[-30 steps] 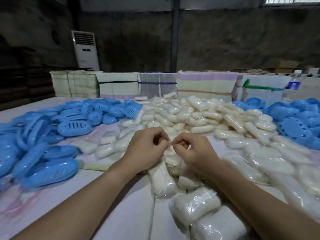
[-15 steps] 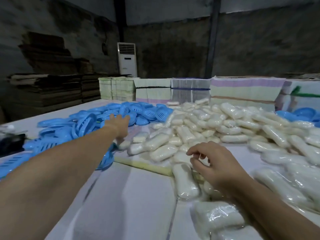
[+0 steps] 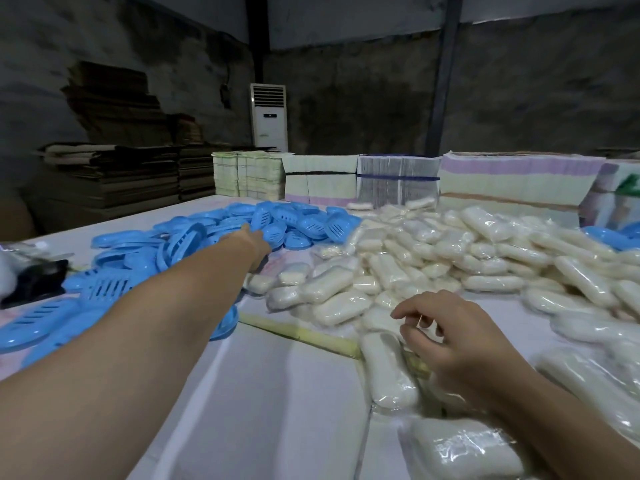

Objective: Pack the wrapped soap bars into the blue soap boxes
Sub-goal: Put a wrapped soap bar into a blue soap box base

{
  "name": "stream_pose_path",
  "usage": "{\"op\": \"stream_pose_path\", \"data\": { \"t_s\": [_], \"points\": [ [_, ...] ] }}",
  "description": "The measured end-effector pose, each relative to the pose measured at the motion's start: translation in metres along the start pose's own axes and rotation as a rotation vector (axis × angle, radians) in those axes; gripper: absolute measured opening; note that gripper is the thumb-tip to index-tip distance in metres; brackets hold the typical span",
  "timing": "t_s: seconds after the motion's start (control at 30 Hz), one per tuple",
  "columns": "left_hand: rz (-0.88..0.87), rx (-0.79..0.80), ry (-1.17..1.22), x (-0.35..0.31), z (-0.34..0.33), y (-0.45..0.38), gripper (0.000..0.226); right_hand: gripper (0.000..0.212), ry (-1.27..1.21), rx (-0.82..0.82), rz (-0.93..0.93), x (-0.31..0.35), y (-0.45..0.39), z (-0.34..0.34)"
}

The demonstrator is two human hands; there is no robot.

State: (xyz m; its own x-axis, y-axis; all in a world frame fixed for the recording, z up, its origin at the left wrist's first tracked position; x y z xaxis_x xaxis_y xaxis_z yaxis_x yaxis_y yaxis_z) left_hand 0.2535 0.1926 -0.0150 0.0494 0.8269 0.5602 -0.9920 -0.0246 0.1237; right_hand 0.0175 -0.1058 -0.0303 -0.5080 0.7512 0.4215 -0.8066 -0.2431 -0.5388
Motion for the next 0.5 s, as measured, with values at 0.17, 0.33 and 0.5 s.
{"op": "stream_pose_path", "data": {
  "t_s": [0.17, 0.33, 0.5],
  "points": [
    [-0.054, -0.060, -0.069, -0.001, 0.004, -0.001, 0.028, 0.027, 0.001, -0.004, 0.000, 0.000, 0.001, 0.000],
    [-0.254, -0.334, 0.270, -0.008, 0.031, -0.001, 0.041, 0.027, -0.007, -0.011, 0.008, 0.001, 0.001, 0.000],
    [-0.389, -0.645, 0.758, -0.027, 0.070, 0.027, 0.052, 0.020, -0.024, -0.003, -0.004, 0.000, 0.000, 0.000]
  ]
}}
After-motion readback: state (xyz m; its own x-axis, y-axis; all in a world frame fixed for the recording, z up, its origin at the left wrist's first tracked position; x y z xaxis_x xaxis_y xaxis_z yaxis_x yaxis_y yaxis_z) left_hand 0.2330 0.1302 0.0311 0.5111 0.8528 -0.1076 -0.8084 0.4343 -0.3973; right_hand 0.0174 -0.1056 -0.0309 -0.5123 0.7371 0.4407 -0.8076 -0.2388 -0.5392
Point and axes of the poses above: each hand's wrist, its own y-axis away from the middle knuckle, its own z-axis out of the back of the hand, x = y × z, the point moved 4 cm from there along -y, towards the middle knuckle, and after that the axes turned 2 degrees about z, right-handed, at the moved point
